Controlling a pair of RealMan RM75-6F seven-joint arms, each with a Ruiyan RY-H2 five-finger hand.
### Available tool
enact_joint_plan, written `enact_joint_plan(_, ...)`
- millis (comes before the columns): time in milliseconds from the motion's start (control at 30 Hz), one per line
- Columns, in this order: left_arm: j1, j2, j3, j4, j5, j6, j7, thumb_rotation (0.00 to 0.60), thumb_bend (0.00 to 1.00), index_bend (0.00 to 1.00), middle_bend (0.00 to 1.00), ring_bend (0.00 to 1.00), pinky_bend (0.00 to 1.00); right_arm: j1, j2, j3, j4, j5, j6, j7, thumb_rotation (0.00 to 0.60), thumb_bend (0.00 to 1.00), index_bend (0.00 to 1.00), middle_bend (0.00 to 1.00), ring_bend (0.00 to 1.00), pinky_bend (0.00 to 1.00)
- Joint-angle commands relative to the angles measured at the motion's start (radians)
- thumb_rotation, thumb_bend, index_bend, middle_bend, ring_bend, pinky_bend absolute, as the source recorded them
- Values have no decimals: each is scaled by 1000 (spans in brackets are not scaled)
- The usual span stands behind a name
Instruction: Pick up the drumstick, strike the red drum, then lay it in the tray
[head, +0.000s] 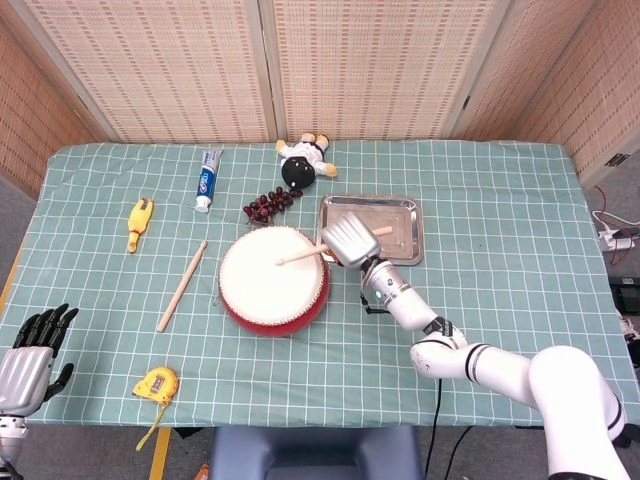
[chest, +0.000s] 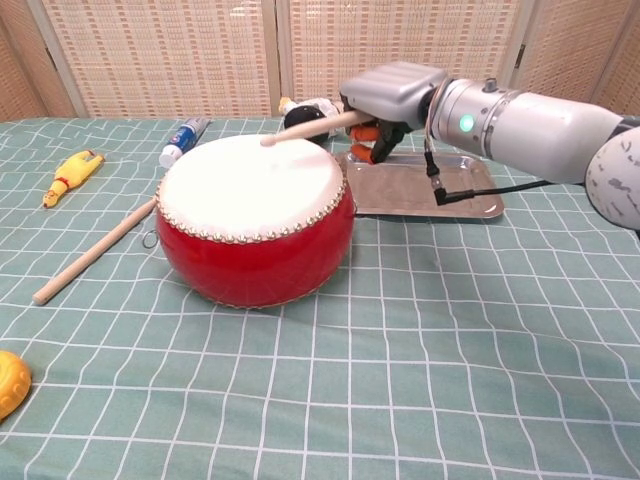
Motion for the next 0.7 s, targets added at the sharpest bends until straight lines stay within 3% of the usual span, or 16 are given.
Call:
enact_joint_plan(33,1,0,1,1,-2,-2,0,600,346,0,0,0,28,10,-22,-28,38,23,-29,-84,600,523,1000,993,1000,1000)
enact_joint_plan(333,1,4,-1,-2,-1,2,3,600,344,0,0,0,28,-9,-5,69,-1,-44,129,98,600,523,1000,993,1000,1000)
enact_joint_plan(700,0,3,0,-3,-3,-3,8,600,344,0,0,0,28,3,-34,-24,66,4,-23,-66,600,523,1000,993,1000,1000)
